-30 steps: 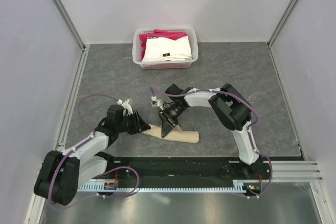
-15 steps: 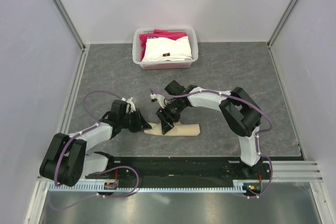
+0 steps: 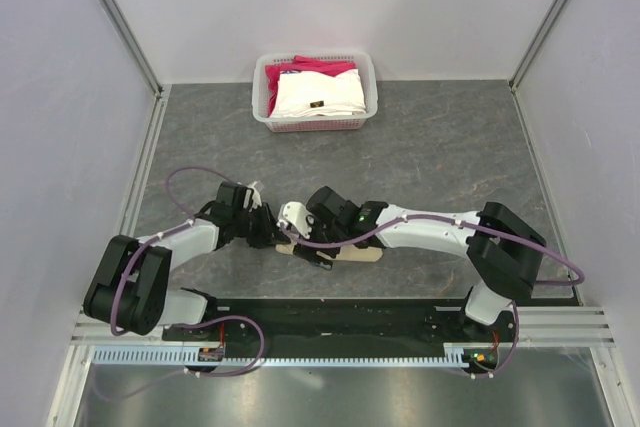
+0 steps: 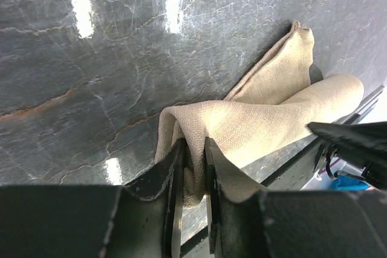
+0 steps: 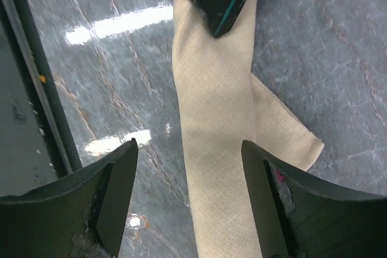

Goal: Fold the napkin, place the utensils inside, and roll it up
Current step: Roll the napkin with the utensil

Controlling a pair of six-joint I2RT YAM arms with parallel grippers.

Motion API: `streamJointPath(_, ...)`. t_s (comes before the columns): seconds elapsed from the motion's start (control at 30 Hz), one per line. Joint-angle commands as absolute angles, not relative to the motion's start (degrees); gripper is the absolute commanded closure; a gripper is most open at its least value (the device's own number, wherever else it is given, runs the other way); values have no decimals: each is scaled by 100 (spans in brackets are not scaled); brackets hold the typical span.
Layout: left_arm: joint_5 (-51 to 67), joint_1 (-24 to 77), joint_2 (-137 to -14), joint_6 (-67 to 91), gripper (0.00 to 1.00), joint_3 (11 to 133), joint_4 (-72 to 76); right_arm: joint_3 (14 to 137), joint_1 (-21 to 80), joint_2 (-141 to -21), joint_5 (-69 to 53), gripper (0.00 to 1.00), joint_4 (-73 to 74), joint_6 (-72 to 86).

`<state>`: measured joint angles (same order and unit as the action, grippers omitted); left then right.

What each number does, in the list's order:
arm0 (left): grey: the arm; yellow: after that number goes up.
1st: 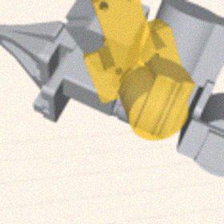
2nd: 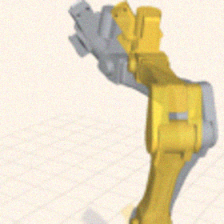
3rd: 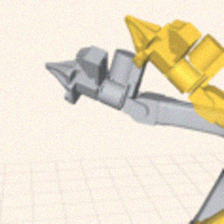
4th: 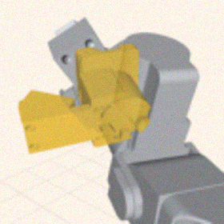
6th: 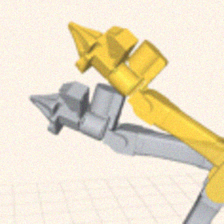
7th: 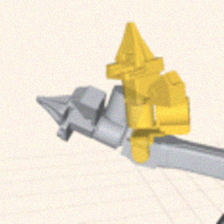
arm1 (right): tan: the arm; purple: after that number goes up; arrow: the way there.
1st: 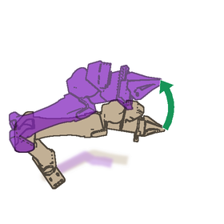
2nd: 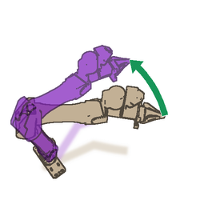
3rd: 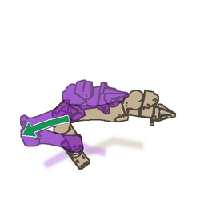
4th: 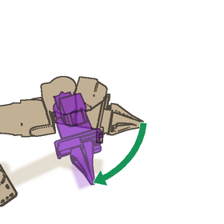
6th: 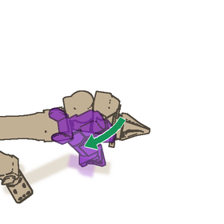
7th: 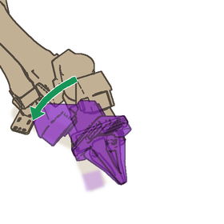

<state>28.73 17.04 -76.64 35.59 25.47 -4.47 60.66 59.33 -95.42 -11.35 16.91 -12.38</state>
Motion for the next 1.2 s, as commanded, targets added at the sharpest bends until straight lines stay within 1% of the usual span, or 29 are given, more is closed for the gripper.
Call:
streamJointPath(0.0, 2698, 1679, -7866, 3393, 76, 2663, -853, 5862, 6091, -9562, -291, 22, 1398, -1599)
streamJointPath(0.2, 2768, 1687, -7910, 3322, 76, 2716, -879, 5827, 6117, -9799, -316, 24, 1275, -1696)
streamJointPath(0.4, 2847, 1687, -7893, 3287, 75, 2760, -879, 5889, 6108, -10107, -475, 30, 1301, -1705)
streamJointPath(0.6, 3032, 1688, -7726, 3278, 64, 2760, -703, 5924, 5986, -10283, -562, 35, 1380, -1670)
streamJointPath(0.63, 3041, 1696, -7682, 3270, 59, 2751, -694, 5933, 5959, -10309, -589, 37, 1397, -1670)
streamJointPath(0.7, 3041, 1688, -7542, 3261, 54, 2768, -686, 5959, 5872, -10371, -668, 39, 1468, -1661)
streamJointPath(0.73, 3041, 1688, -7498, 3261, 49, 2777, -694, 5976, 5836, -10397, -694, 43, 1503, -1661)
streamJointPath(0.8, 2936, 1696, -7296, 3278, 44, 2751, -747, 6029, 5749, -10502, -826, 47, 1625, -1670)
streamJointPath(0.83, 2849, 1688, -7234, 3287, 40, 2742, -791, 6055, 5722, -10546, -870, 53, 1678, -1679)
streamJointPath(0.93, 2348, 1687, -6831, 3313, 35, 2698, -1036, 6222, 5616, -10722, -1185, 62, 1959, -1679)
streamJointPath(1.0, 1970, 1687, -6445, 3357, 32, 2611, -1142, 6398, 5494, -10845, -1624, 66, 2231, -1626)
streamJointPath(1.1, 1697, 1679, -6057, 3445, 30, 2470, -1160, 6635, 5309, -10960, -2273, 70, 2574, -1486)
streamJointPath(1.17, 1618, 1670, -5688, 3498, 30, 2356, -1134, 6810, 5099, -11038, -2670, 71, 2768, -1302)
